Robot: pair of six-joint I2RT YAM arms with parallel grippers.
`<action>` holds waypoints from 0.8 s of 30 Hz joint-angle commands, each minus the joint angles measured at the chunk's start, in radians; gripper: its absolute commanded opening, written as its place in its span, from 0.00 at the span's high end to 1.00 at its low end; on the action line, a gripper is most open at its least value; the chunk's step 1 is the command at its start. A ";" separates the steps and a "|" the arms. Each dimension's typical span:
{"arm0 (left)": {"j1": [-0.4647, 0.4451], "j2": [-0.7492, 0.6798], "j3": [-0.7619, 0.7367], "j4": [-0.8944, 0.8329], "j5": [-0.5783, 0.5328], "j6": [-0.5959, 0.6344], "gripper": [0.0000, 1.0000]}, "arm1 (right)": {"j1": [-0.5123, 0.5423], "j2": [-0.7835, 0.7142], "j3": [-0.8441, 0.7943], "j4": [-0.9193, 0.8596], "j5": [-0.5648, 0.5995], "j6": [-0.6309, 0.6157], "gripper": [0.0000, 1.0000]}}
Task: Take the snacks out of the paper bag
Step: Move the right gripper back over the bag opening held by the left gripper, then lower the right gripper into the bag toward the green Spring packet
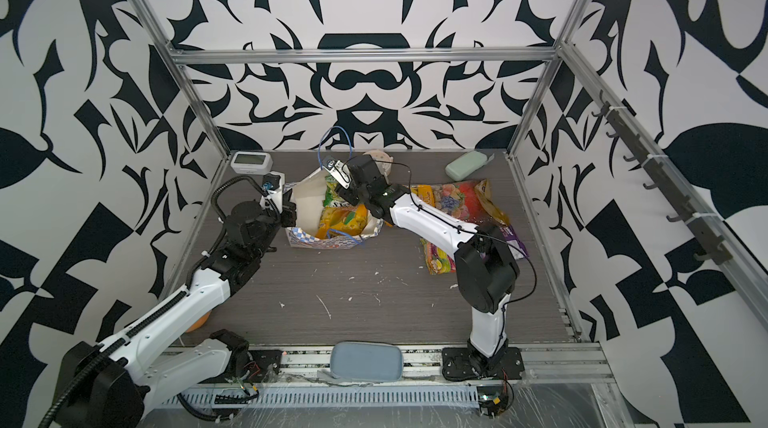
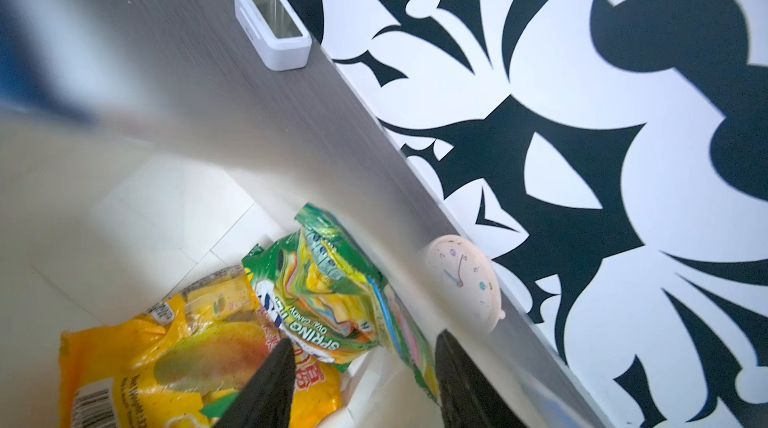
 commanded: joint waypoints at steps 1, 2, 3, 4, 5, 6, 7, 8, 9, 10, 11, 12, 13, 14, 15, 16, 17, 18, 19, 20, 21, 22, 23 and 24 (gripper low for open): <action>0.001 -0.029 -0.006 0.081 0.018 -0.007 1.00 | -0.011 0.004 0.089 -0.048 -0.011 -0.032 0.43; 0.000 -0.029 -0.005 0.079 0.018 -0.007 1.00 | -0.014 0.012 0.109 -0.066 -0.024 -0.030 0.43; 0.000 -0.031 -0.005 0.077 0.018 -0.007 1.00 | -0.019 0.027 0.134 -0.091 -0.036 -0.024 0.43; 0.001 -0.031 -0.006 0.075 0.018 -0.007 1.00 | -0.023 0.043 0.155 -0.115 -0.051 -0.022 0.43; 0.001 -0.032 -0.005 0.075 0.019 -0.007 1.00 | -0.026 0.056 0.172 -0.130 -0.059 -0.023 0.43; 0.001 -0.034 -0.006 0.076 0.019 -0.007 1.00 | -0.027 0.073 0.182 -0.141 -0.059 -0.027 0.43; 0.001 -0.034 -0.005 0.074 0.018 -0.006 1.00 | -0.027 0.084 0.186 -0.143 -0.056 -0.028 0.43; 0.000 -0.035 -0.005 0.074 0.017 -0.007 1.00 | -0.029 0.088 0.181 -0.140 -0.059 -0.027 0.42; 0.001 -0.035 -0.006 0.073 0.017 -0.007 1.00 | -0.032 0.091 0.173 -0.131 -0.067 -0.019 0.43; 0.000 -0.037 -0.007 0.075 0.017 -0.006 1.00 | -0.036 0.091 0.165 -0.118 -0.078 -0.006 0.43; 0.001 -0.035 -0.008 0.075 0.018 -0.006 1.00 | -0.041 0.090 0.155 -0.106 -0.091 0.007 0.43; 0.001 -0.035 -0.006 0.074 0.021 -0.007 1.00 | -0.046 0.087 0.145 -0.093 -0.100 0.022 0.43; 0.000 -0.037 -0.005 0.073 0.018 -0.005 1.00 | -0.051 0.083 0.141 -0.087 -0.107 0.033 0.43; 0.001 -0.034 -0.004 0.072 0.017 -0.005 1.00 | -0.057 0.077 0.136 -0.083 -0.118 0.042 0.43; 0.000 -0.036 -0.002 0.072 0.017 -0.005 1.00 | -0.061 0.073 0.129 -0.073 -0.128 0.046 0.43; 0.000 -0.037 -0.002 0.072 0.018 -0.005 1.00 | -0.064 0.070 0.123 -0.065 -0.131 0.046 0.43; 0.000 -0.037 -0.004 0.074 0.020 -0.006 1.00 | -0.066 0.074 0.116 -0.049 -0.132 0.042 0.42; 0.001 -0.037 -0.005 0.079 0.021 -0.006 1.00 | -0.072 0.083 0.118 -0.039 -0.132 0.039 0.42; 0.001 -0.035 -0.007 0.084 0.020 -0.005 1.00 | -0.078 0.095 0.127 -0.037 -0.132 0.034 0.42; 0.000 -0.033 -0.008 0.084 0.020 -0.006 1.00 | -0.083 0.110 0.137 -0.040 -0.137 0.032 0.42; 0.001 -0.030 -0.005 0.085 0.019 -0.006 1.00 | -0.092 0.124 0.153 -0.048 -0.143 0.032 0.42; 0.001 -0.028 -0.005 0.085 0.021 -0.007 1.00 | -0.098 0.137 0.166 -0.054 -0.152 0.034 0.42; 0.000 -0.028 -0.003 0.086 0.025 -0.009 1.00 | -0.106 0.148 0.175 -0.059 -0.170 0.040 0.41; 0.000 -0.028 -0.005 0.086 0.024 -0.012 1.00 | -0.111 0.156 0.179 -0.057 -0.193 0.042 0.39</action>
